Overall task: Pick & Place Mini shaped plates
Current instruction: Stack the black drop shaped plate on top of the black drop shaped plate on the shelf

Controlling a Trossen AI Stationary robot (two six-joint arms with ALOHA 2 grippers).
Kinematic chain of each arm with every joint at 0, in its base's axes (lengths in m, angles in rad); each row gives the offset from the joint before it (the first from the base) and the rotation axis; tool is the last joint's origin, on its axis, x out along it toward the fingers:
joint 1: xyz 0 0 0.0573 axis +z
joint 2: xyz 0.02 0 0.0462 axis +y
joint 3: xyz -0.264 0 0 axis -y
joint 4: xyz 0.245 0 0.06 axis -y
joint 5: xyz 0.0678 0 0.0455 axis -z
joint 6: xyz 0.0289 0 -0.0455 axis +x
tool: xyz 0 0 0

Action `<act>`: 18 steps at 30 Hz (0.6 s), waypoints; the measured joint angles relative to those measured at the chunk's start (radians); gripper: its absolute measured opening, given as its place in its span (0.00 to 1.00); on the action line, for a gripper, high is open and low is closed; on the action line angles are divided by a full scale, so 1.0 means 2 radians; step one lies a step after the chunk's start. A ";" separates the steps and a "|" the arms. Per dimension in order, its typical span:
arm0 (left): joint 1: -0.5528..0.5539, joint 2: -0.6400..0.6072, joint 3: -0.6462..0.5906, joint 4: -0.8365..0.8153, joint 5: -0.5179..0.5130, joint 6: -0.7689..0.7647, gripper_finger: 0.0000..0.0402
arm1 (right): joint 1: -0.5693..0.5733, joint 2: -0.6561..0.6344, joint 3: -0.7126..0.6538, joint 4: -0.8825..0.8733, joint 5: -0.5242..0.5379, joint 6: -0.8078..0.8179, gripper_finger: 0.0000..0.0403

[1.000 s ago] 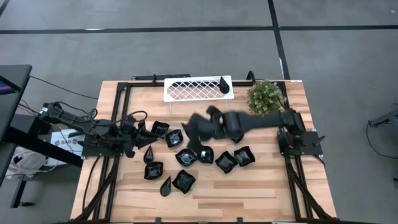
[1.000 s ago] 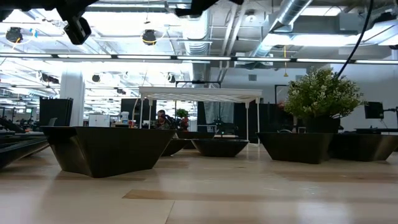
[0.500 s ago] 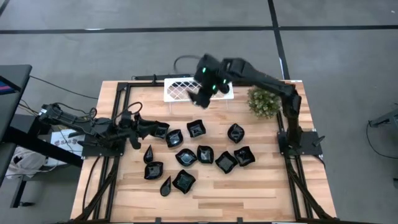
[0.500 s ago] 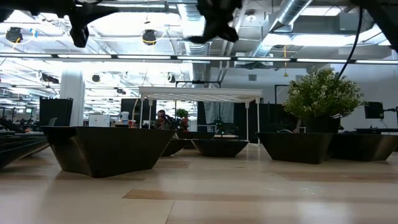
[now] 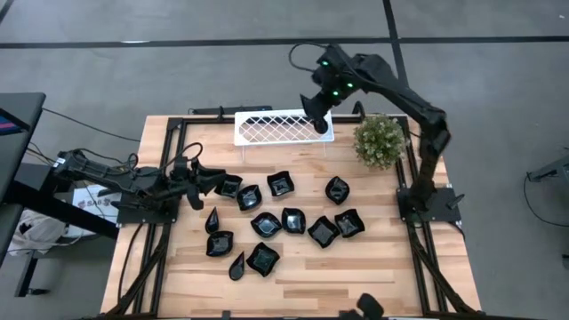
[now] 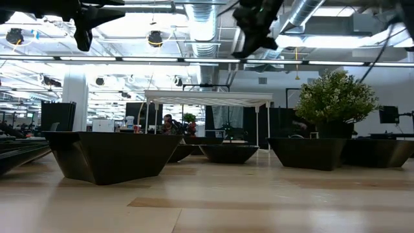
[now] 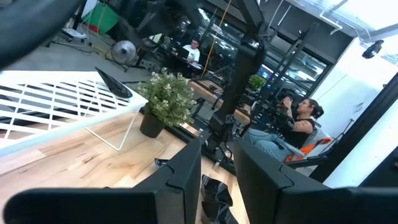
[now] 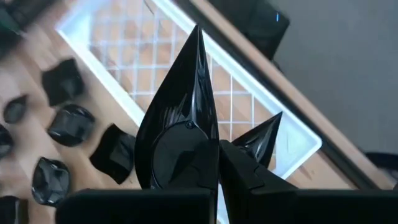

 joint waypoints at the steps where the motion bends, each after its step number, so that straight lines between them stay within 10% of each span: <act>1: 0.000 0.000 0.000 0.000 0.000 0.000 0.24 | 0.000 -0.019 -0.023 0.016 -0.001 0.004 0.00; 11: 0.000 0.000 0.000 0.000 0.001 -0.002 0.24 | -0.002 -0.209 -0.347 0.273 0.000 0.131 0.00; 18: -0.001 0.000 0.000 0.000 0.001 -0.002 0.24 | 0.016 -0.233 -0.419 0.302 0.045 0.180 0.00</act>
